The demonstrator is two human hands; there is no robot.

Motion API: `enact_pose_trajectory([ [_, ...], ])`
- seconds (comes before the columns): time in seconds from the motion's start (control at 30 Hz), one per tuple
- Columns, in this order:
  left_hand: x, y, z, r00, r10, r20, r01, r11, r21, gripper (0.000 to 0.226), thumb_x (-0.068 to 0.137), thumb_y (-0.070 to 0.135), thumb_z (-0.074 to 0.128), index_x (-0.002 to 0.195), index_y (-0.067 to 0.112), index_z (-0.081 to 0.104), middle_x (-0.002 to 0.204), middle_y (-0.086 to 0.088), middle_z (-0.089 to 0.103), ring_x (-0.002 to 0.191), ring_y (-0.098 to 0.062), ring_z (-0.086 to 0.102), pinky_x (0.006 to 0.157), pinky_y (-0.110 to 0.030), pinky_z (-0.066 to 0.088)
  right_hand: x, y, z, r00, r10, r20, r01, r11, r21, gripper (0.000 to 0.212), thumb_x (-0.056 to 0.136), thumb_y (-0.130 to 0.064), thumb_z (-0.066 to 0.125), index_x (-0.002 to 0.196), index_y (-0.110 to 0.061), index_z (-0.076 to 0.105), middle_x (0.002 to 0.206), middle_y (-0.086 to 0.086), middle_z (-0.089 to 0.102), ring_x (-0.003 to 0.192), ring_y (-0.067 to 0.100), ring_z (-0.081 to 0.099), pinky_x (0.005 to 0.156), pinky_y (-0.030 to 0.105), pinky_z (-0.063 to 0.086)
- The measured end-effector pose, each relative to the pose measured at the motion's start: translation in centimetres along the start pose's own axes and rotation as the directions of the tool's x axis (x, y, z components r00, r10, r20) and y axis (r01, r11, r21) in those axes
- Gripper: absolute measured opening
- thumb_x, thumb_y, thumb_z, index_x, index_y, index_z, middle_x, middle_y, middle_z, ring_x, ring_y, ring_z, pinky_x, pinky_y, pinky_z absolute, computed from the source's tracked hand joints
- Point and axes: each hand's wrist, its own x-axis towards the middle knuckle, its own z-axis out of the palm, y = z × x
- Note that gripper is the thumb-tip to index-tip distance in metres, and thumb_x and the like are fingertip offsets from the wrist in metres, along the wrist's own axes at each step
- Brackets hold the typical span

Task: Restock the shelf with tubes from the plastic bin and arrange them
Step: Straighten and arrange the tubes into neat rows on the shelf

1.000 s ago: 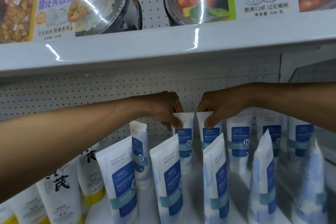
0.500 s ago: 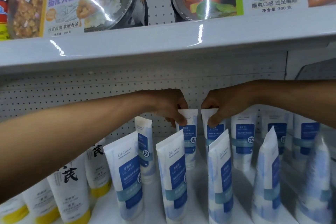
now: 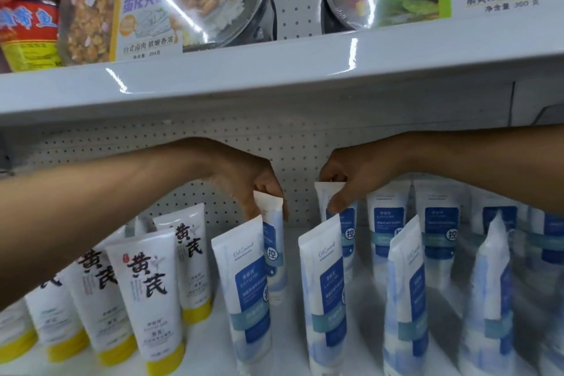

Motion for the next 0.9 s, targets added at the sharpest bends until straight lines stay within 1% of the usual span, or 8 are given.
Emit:
enact_pose_trajectory([
  [0.1,0.1,-0.2,1.1,1.000,-0.024,-0.006,0.024,1.000,0.018,0.041,0.070,0.041,0.082,0.105,0.025,0.069,0.097,0.008,0.073,0.088,-0.008,0.071,0.084,-0.036,0.059,0.9,-0.2,0.4,1.000,-0.018,0.014,0.018,1.000,-0.018,0.015,0.086,-0.032,0.069,0.092,-0.018,0.066,0.086,-0.011,0.067,0.077,0.006,0.064,0.067,0.017,0.051],
  [0.17,-0.5,0.9,1.2,0.999,0.017,0.047,-0.013,0.996,-0.084,0.026,0.077,0.031,0.080,0.097,0.018,0.070,0.089,0.009,0.073,0.076,-0.003,0.070,0.076,-0.025,0.059,1.1,-0.2,0.5,1.000,-0.019,0.010,0.020,1.000,-0.020,0.015,0.086,-0.031,0.070,0.092,-0.018,0.067,0.089,-0.008,0.069,0.078,0.007,0.065,0.068,0.018,0.053],
  [0.23,-0.7,1.7,1.3,0.998,0.047,0.050,-0.040,0.989,-0.143,0.019,0.084,0.019,0.074,0.101,0.011,0.070,0.093,0.005,0.072,0.071,-0.003,0.069,0.073,-0.021,0.059,1.2,-0.1,0.6,1.000,-0.020,0.003,0.020,1.000,-0.010,0.017,0.085,-0.031,0.070,0.094,-0.017,0.068,0.090,-0.008,0.070,0.076,0.005,0.065,0.067,0.016,0.053],
  [0.37,-0.1,1.9,1.7,0.999,0.046,-0.010,-0.047,0.986,-0.159,0.026,0.083,0.019,0.074,0.107,0.010,0.069,0.098,0.003,0.071,0.070,-0.002,0.068,0.073,-0.022,0.059,1.2,-0.3,0.9,0.999,-0.032,-0.007,0.032,0.999,0.034,0.011,0.085,-0.032,0.070,0.087,-0.021,0.067,0.081,-0.014,0.067,0.070,0.003,0.062,0.062,0.013,0.047],
  [0.5,0.6,2.2,1.8,0.997,0.067,-0.046,-0.075,0.975,-0.208,0.032,0.084,0.016,0.074,0.114,0.010,0.066,0.107,-0.002,0.071,0.080,-0.007,0.070,0.067,-0.020,0.058,1.0,-0.5,0.9,1.000,-0.017,-0.014,0.018,0.999,0.051,0.018,0.085,-0.031,0.070,0.092,-0.014,0.070,0.083,-0.008,0.069,0.073,0.005,0.062,0.066,0.017,0.049],
  [0.6,0.7,2.4,1.7,0.996,0.084,-0.013,-0.085,0.967,-0.238,0.027,0.087,0.015,0.070,0.114,0.012,0.065,0.111,-0.004,0.070,0.091,-0.015,0.070,0.072,-0.025,0.060,0.8,-0.6,0.8,1.000,0.005,-0.001,-0.004,0.998,0.061,0.026,0.086,-0.032,0.069,0.101,-0.012,0.070,0.094,-0.004,0.072,0.083,0.012,0.065,0.076,0.023,0.052],
  [0.77,0.5,2.1,1.8,0.995,0.101,0.004,-0.096,0.954,-0.285,0.023,0.089,0.016,0.067,0.112,0.015,0.063,0.106,0.000,0.070,0.094,-0.015,0.069,0.075,-0.025,0.059,0.5,-0.7,0.8,1.000,0.006,0.009,-0.006,0.999,0.053,0.008,0.088,-0.031,0.068,0.091,-0.025,0.065,0.088,-0.014,0.067,0.079,0.005,0.063,0.072,0.016,0.050],
  [0.9,0.4,2.1,1.8,0.995,0.103,0.003,-0.098,0.950,-0.296,0.022,0.089,0.015,0.067,0.111,0.016,0.063,0.105,0.000,0.070,0.095,-0.015,0.068,0.076,-0.026,0.059,0.5,-0.7,0.8,1.000,0.021,0.005,-0.022,0.999,0.043,0.016,0.087,-0.030,0.069,0.098,-0.017,0.067,0.094,-0.008,0.069,0.083,0.007,0.063,0.078,0.022,0.052],
])
